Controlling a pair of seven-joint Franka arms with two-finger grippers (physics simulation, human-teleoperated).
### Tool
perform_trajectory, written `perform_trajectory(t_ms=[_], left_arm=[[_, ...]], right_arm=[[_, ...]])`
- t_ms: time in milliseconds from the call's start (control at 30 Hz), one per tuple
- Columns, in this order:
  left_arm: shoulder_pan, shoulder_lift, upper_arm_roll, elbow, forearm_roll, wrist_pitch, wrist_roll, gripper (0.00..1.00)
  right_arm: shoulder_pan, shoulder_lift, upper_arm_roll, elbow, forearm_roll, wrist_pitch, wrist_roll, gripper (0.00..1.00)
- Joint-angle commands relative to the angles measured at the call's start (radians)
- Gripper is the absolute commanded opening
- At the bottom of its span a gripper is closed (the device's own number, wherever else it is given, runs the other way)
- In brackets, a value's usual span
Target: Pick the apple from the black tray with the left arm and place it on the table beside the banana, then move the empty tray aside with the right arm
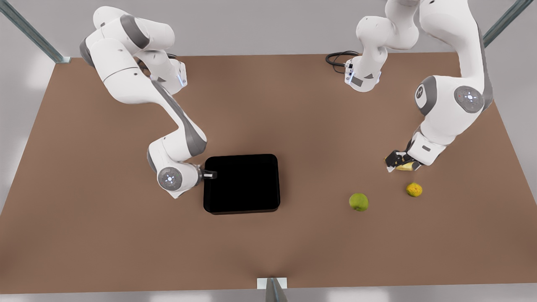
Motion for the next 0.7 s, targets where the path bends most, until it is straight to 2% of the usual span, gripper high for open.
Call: perform_trajectory(t_ms=[0,267,400,467,500,600,667], left_arm=[[-0.001,-0.012,-0.002,-0.013,0.001,-0.087,0.182,1.00],[-0.003,0.011,0.000,0.010,0.008,-0.095,0.123,1.00],[-0.003,0.011,0.002,0.010,0.011,-0.095,0.116,1.00],[-0.003,0.011,0.001,0.010,0.012,-0.095,0.113,1.00],[-0.003,0.011,0.000,0.008,0.012,-0.095,0.113,1.00],[-0.003,0.011,0.000,0.008,0.011,-0.095,0.111,1.00],[-0.003,0.011,0.000,0.008,0.012,-0.095,0.111,1.00]], right_arm=[[-0.002,0.007,-0.009,0.001,-0.006,0.049,-0.133,1.00],[0.003,0.111,-0.008,0.001,-0.046,0.115,-0.389,1.00],[0.001,0.152,-0.015,0.009,-0.044,0.144,-0.379,0.96],[0.003,0.165,-0.015,0.009,-0.040,0.144,-0.377,0.86],[0.003,0.168,-0.017,0.010,-0.041,0.144,-0.357,0.77],[0.003,0.168,-0.018,0.013,-0.038,0.143,-0.277,0.56],[0.001,0.166,-0.018,0.015,-0.033,0.141,-0.262,0.48]])
